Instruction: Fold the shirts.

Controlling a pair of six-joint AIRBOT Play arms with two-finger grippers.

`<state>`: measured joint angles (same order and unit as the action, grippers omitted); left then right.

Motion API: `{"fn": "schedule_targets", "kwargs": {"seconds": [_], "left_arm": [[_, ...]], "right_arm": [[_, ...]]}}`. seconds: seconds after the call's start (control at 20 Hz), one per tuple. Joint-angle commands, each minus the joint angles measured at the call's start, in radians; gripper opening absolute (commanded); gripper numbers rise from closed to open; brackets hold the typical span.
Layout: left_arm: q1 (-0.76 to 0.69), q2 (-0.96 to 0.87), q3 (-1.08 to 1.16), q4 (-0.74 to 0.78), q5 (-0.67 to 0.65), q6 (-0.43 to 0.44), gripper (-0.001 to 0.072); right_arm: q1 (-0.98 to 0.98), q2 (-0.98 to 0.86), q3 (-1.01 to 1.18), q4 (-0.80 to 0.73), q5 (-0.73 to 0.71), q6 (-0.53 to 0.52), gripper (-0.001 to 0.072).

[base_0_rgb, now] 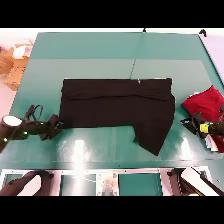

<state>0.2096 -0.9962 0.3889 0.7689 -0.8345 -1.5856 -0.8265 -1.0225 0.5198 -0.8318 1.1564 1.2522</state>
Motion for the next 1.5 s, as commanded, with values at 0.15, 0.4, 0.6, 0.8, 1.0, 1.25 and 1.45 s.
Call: {"fn": "schedule_targets", "kwargs": {"seconds": [0.15, 0.4, 0.6, 0.8, 1.0, 1.25, 1.45], "left_arm": [[-0.144, 0.018, -0.069, -0.111, 0.407, -0.04, 0.0531], [-0.144, 0.018, -0.069, -0.111, 0.311, 0.035, 0.0025], [-0.144, 0.018, -0.069, -0.111, 0.294, 0.051, 0.0025], [-0.144, 0.018, -0.069, -0.111, 0.302, 0.051, 0.0025], [-0.144, 0.018, -0.069, -0.111, 0.302, 0.051, 0.0025], [-0.144, 0.023, -0.02, -0.093, 0.245, 0.129, 0.0025], [-0.121, 0.023, 0.116, 0.132, 0.01, 0.047, 0.0024]], "right_arm": [[-0.002, 0.011, -0.056, 0.016, -0.023, 0.005, 0.0221], [0.0, 0.011, -0.057, -0.029, 0.012, 0.048, 0.0425], [0.0, 0.008, -0.128, -0.085, 0.011, 0.103, 0.0489], [0.036, -0.008, -0.224, -0.018, -0.046, 0.071, 0.0487], [0.154, -0.098, -0.244, 0.026, -0.125, 0.023, 0.035], [0.18, -0.134, -0.187, 0.206, -0.105, -0.12, 0.0017], [0.179, -0.061, -0.125, 0.136, -0.016, -0.066, 0.0015]]}}
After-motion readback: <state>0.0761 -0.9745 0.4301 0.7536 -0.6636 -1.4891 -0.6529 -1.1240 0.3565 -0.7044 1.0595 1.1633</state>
